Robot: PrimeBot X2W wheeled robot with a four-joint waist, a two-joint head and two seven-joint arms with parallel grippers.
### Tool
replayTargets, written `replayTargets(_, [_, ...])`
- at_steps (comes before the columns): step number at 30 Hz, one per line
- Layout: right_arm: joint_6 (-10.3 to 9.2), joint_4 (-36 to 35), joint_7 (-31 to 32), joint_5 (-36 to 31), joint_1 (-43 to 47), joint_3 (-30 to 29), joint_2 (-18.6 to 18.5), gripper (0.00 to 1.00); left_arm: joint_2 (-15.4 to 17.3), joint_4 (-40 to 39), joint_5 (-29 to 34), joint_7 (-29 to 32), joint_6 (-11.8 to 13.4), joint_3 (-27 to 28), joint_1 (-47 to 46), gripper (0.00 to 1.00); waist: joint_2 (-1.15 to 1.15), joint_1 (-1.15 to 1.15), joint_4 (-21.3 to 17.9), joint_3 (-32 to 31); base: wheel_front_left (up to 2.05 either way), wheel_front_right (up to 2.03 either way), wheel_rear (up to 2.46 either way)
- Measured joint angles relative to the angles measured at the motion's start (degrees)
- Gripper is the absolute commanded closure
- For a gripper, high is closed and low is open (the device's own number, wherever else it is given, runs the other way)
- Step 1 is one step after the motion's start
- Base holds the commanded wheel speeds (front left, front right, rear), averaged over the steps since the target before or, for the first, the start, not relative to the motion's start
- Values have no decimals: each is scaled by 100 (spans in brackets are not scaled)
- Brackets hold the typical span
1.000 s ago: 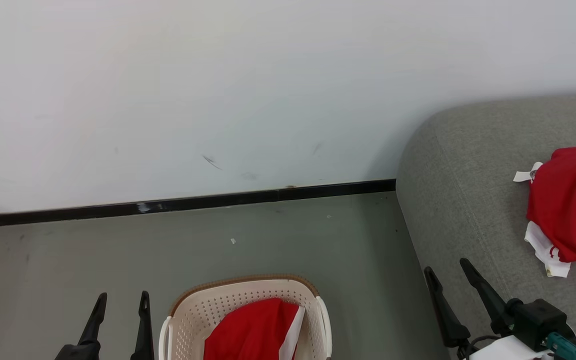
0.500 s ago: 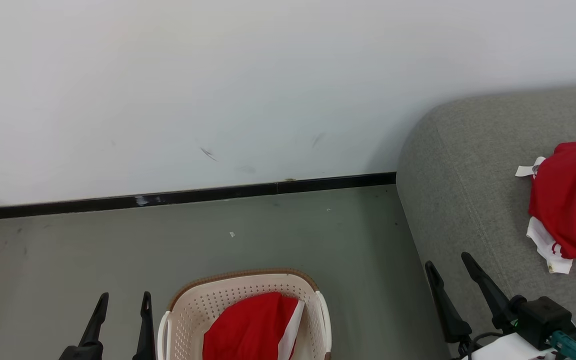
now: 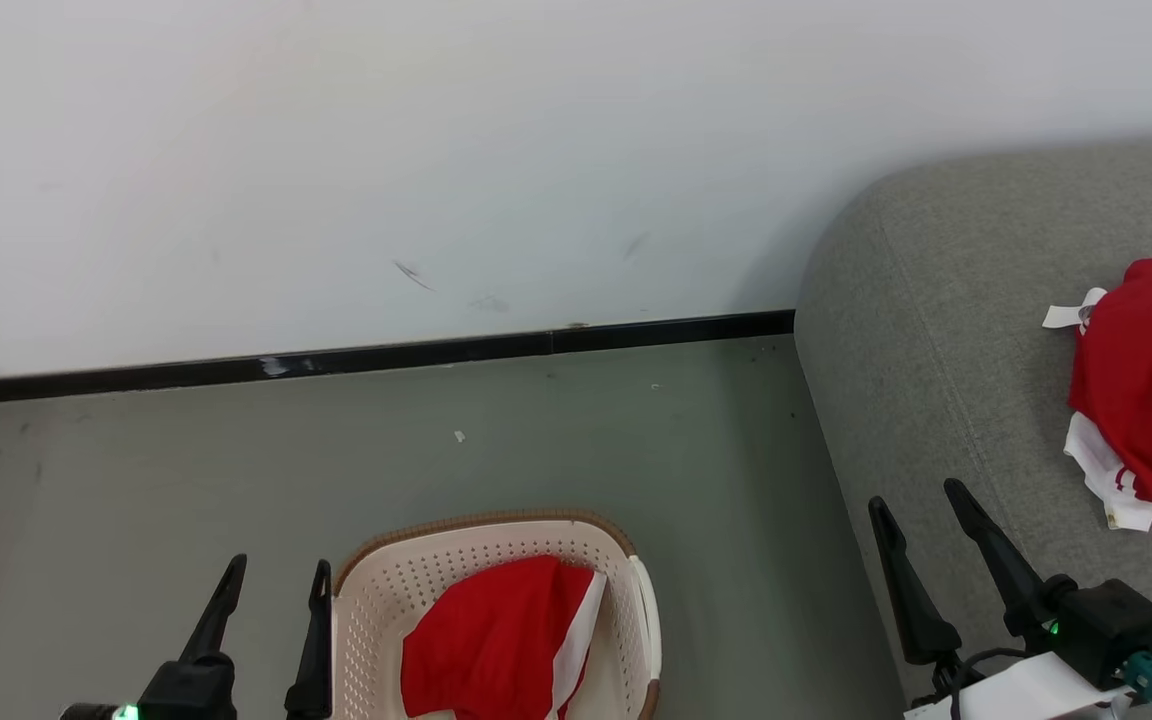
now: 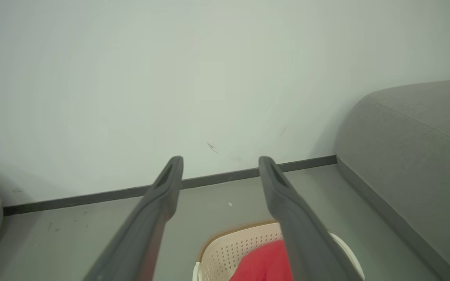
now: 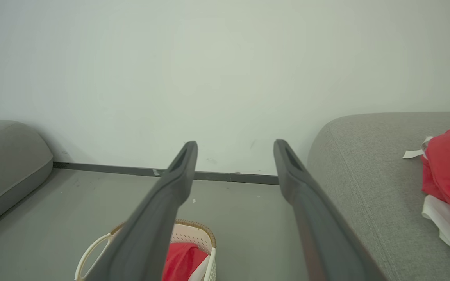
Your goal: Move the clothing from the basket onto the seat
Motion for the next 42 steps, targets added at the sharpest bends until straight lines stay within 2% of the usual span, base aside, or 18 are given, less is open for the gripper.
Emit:
replayTargets(10, [0,-212,0,-34,-69,-35,2,0,69,280,194,204,-227,-339,-626,0,0,0,-23,359,0,0,0])
replayTargets(23, [0,-636,-1,-88,-353,-371,5,0,-20,1181,381,474,-544,-783,-1506,0,0,0,-142,1089,0,0,0])
replayTargets(42, [0,-1163,-1,-46,-1145,-546,5,0,-264,2463,689,609,-711,-1147,-2608,0,0,0,-466,2272,0,0,0])
